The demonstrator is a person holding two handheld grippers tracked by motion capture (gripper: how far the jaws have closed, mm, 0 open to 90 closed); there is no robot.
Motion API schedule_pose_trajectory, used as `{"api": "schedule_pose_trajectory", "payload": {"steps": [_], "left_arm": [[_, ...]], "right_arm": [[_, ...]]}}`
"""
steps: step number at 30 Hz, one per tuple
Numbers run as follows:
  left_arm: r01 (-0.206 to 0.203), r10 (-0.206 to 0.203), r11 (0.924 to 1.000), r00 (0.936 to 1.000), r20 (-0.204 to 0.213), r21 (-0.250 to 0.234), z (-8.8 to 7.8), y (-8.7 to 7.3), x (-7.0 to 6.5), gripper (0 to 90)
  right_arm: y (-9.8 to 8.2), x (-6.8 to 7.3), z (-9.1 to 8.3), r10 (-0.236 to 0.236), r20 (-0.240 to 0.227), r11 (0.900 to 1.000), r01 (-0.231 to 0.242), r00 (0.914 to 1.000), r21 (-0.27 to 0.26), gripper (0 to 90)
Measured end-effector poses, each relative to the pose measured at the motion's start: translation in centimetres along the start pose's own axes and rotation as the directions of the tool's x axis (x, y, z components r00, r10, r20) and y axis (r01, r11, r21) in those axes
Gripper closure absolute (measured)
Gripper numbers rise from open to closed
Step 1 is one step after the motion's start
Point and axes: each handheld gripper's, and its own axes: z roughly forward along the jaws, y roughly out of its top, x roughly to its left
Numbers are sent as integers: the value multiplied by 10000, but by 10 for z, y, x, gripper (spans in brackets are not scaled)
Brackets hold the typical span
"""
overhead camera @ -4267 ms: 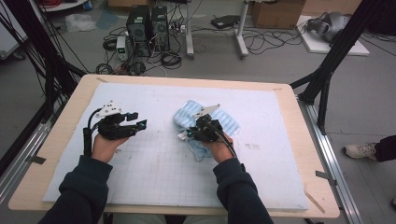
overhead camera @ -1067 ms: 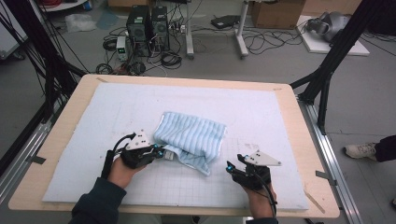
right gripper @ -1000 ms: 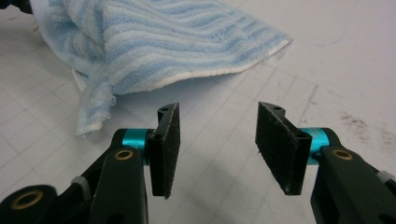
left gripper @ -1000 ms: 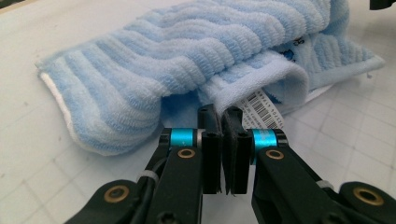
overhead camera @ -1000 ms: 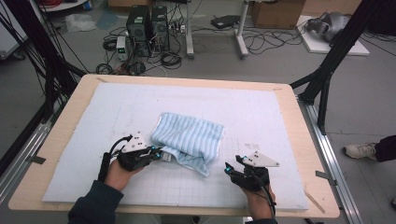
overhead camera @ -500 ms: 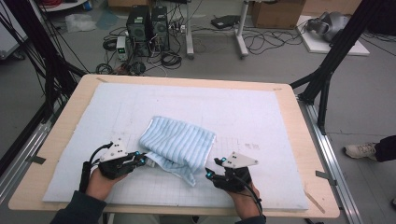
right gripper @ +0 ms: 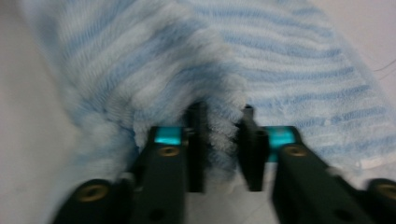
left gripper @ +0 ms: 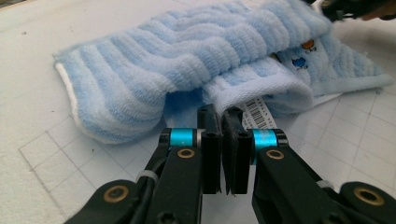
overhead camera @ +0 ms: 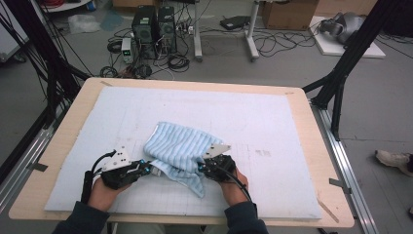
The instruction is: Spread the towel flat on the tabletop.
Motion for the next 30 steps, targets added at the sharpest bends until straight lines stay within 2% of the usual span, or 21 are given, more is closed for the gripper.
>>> {"api": "schedule_pose_trajectory", "payload": {"steps": [1,3,5,7,10,11,12,14,16,18,21,22,24,25,26,27,29,30], "left_arm": [[27,-27,10000,10000,8,-9,0,0,0,861],[24,-24,10000,10000,32,-6,1,-1,0,861],[28,-28,10000,10000,65,9,1,-1,1,861],[47,-47,10000,9999,95,-5,2,-2,1,861],[52,-51,10000,9999,113,-24,2,-2,1,861],[49,-48,10000,9999,128,-32,1,-1,1,861],[53,-53,10000,9999,120,-39,1,-1,1,862],[-6,5,10000,10000,86,28,0,-2,1,861],[65,-65,10000,10000,50,8,-2,-3,3,861],[114,-114,9999,9999,7,11,-4,-4,4,861],[207,-207,9998,9998,-21,-33,-6,-5,5,861],[210,-210,9998,9998,-34,-32,-7,-5,4,861],[197,-197,9998,9998,-33,-10,-7,-5,4,861],[200,-200,9998,9998,-31,-13,-7,-5,4,861],[222,-222,9997,9997,-30,-31,-7,-5,4,861],[243,-243,9997,9997,-18,-64,-7,-5,4,861],[282,-282,9995,9996,1,-133,-6,-5,5,861],[292,-292,9995,9996,15,-156,-6,-5,5,860]], "right_arm": [[2,-2,3,-131,217,9999,129,9997,93,840],[6,-12,4,119,824,9998,-129,9965,116,848],[9,-24,2,396,1483,9988,-436,9881,242,850],[11,-38,0,588,2206,9970,-684,9736,359,849],[15,-59,-2,848,3044,9921,-1087,9487,624,849],[15,-63,-2,906,3195,9901,-1197,9433,727,849],[16,-71,-2,1050,3426,9865,-1414,9336,830,849],[15,-79,-1,1263,3668,9791,-1753,9217,1032,847],[14,-86,-2,1299,3936,9747,-1901,9101,1178,845],[11,-92,-7,1583,4317,9695,-2225,8880,1023,845],[6,-104,-18,1892,5114,9602,-2669,8383,823,848],[4,-108,-21,2132,5284,9552,-2890,8218,641,848],[0,-116,-25,2549,5414,9422,-3317,8012,473,847],[-1,-119,-26,2703,5431,9388,-3427,7949,344,847],[-2,-120,-26,2899,5349,9340,-3566,7936,230,838],[-2,-121,-25,3012,5128,9335,-3582,8039,133,800],[-1,-117,-26,2971,5107,9401,-3407,8068,-88,647],[0,-115,-28,3081,4944,9394,-3421,8128,-230,592]]}}
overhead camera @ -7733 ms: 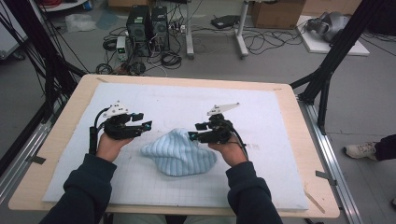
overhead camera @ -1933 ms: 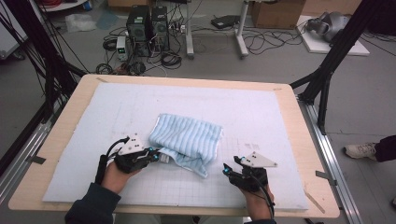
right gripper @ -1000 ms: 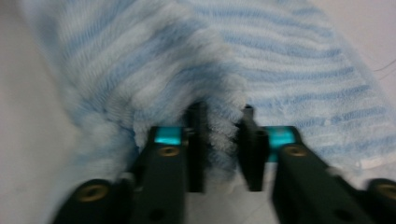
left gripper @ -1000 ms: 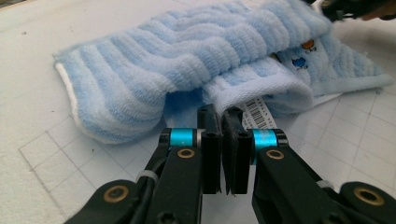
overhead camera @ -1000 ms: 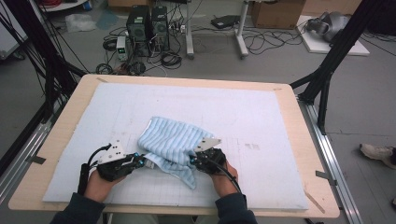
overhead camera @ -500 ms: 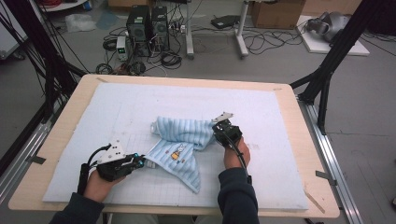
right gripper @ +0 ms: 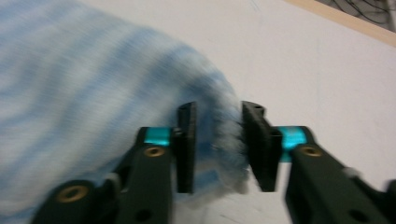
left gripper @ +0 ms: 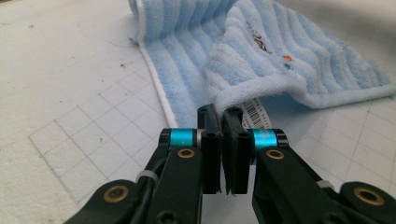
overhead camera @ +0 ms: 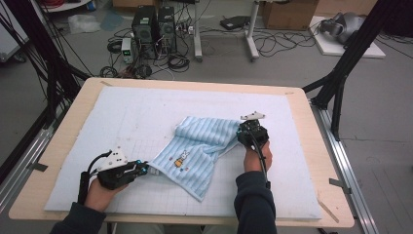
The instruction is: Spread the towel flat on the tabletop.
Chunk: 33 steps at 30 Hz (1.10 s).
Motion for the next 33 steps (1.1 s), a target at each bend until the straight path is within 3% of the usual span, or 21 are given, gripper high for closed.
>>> {"api": "schedule_pose_trajectory", "payload": {"steps": [2,4,6,8,12,17,18,19,20,22,23,25,27,29,31,32,33], "left_arm": [[27,-27,10000,10000,-30,-58,0,0,0,859],[40,-40,10000,10000,-37,-72,0,0,0,858],[44,-44,10000,10000,-40,-82,0,0,-1,857],[27,-28,10000,10000,-36,-88,1,1,-1,858],[5,-5,9999,10000,-7,-136,3,3,-3,858],[2,0,9998,10000,89,-175,4,4,-5,858],[-28,31,9999,9999,133,-164,4,4,-4,858],[-43,45,9999,9999,146,-165,4,4,-5,858],[-30,33,9998,9998,180,-177,4,4,-5,858],[16,-10,9997,9997,260,-243,4,4,-5,857],[35,-27,9997,9995,303,-261,4,4,-5,857],[142,-128,9994,9988,468,-310,4,4,-5,839],[352,-331,9989,9974,637,-317,4,4,-4,749],[593,-578,9979,9969,543,-265,6,4,-4,592],[726,-716,9970,9967,371,-276,7,5,-3,484],[832,-821,9958,9961,324,-370,6,5,-2,473],[859,-849,9955,9960,264,-409,6,6,-1,469]], "right_arm": [[0,2,-8,53,-177,9995,-58,9998,-310,511],[-6,5,-19,95,-322,9954,-125,9994,-949,496],[-15,9,-26,109,-1200,9922,-256,9927,-1216,491],[-25,21,-30,-296,-2072,9937,63,9779,-1122,493],[-44,53,-35,-1032,-3633,9904,619,9259,-1237,505],[-54,97,-38,-1683,-5159,9852,1259,8400,-1163,511],[-54,104,-37,-1963,-5239,9806,1660,8289,-1047,537],[-55,110,-35,-2261,-5183,9737,2073,8248,-949,589],[-56,112,-35,-2301,-5182,9728,2090,8237,-996,670],[-55,108,-35,-2281,-5456,9727,2134,8064,-912,832],[-56,105,-36,-2240,-5623,9730,2151,7960,-832,853],[-59,99,-40,-2531,-5712,9646,2486,7808,-876,864],[-63,90,-45,-2662,-5760,9600,2662,7729,-866,867],[-69,77,-52,-2673,-5870,9600,2641,7642,-934,867],[-78,60,-61,-2607,-5921,9629,2498,7625,-1022,867],[-81,54,-64,-2560,-5952,9641,2459,7617,-1000,866],[-86,45,-69,-2555,-5832,9647,2436,7711,-1005,867]]}}
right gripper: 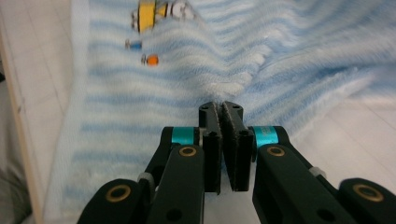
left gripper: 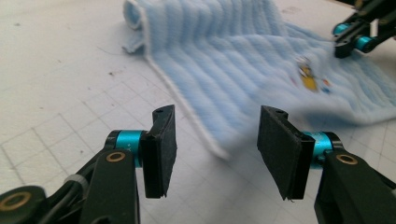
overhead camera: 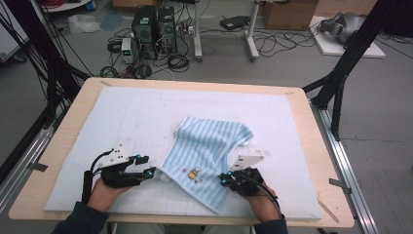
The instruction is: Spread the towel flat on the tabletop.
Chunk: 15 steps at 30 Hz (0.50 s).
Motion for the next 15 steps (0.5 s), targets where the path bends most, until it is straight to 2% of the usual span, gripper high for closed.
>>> {"api": "schedule_pose_trajectory", "payload": {"steps": [3,5,7,9,11,12,13,15], "left_arm": [[126,-130,9997,9997,-186,-211,-4,2,4,447],[177,-188,9993,9993,-331,-329,-7,3,6,447],[160,-180,9990,9987,-467,-418,-9,4,10,447],[208,-236,9986,9981,-571,-483,-11,4,12,447],[225,-260,9983,9976,-640,-542,-13,4,15,446],[239,-275,9982,9975,-657,-556,-13,5,16,447],[263,-302,9980,9973,-675,-576,-14,5,17,447],[261,-305,9978,9968,-737,-603,-14,5,19,446]], "right_arm": [[-14,-6,-19,78,216,10000,-79,9997,33,866],[-24,-12,-30,158,610,9998,-166,9980,127,865],[-32,-19,-38,362,1049,9991,-384,9938,191,863],[-35,-23,-43,670,1243,9977,-676,9900,9,850],[-31,-23,-44,753,1266,9968,-715,9891,-343,779],[-26,-23,-42,793,1301,9961,-733,9883,-499,697],[-20,-23,-40,872,1402,9950,-794,9863,-602,620],[-3,-24,-28,892,1372,9932,-778,9865,-860,553]]}}
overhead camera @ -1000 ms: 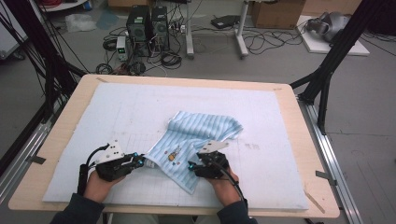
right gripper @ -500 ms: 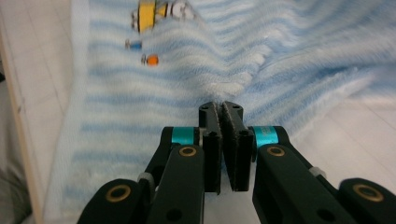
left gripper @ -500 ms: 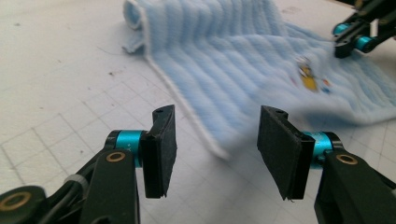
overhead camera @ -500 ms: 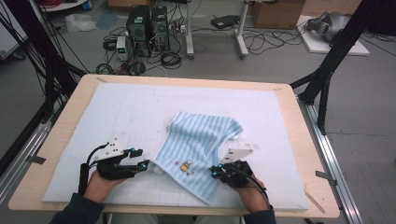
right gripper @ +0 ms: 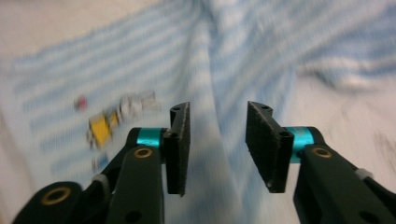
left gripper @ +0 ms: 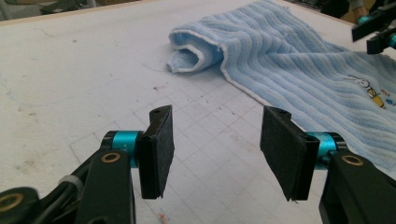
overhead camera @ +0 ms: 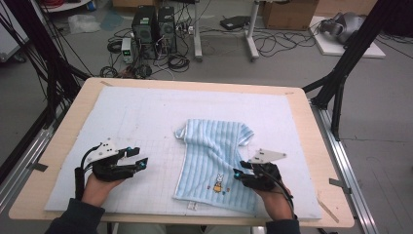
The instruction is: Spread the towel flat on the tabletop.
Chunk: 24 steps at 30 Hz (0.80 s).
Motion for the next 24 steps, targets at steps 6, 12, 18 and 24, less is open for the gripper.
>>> {"api": "schedule_pose_trajectory", "payload": {"steps": [6,12,18,24], "left_arm": [[81,-81,10000,9998,-161,-6,0,-1,6,444],[207,-207,9998,9994,-270,-17,0,-1,10,442],[221,-221,9998,9991,-360,-18,-4,-1,13,443],[311,-311,9995,9986,-425,-12,1,4,17,446]], "right_arm": [[51,7,55,-459,206,9989,461,9987,-100,439],[80,4,104,-544,695,9964,497,9961,681,589],[69,10,109,-807,-902,9868,923,9926,1332,846],[45,32,86,-928,-2613,9887,1200,9608,900,846]]}}
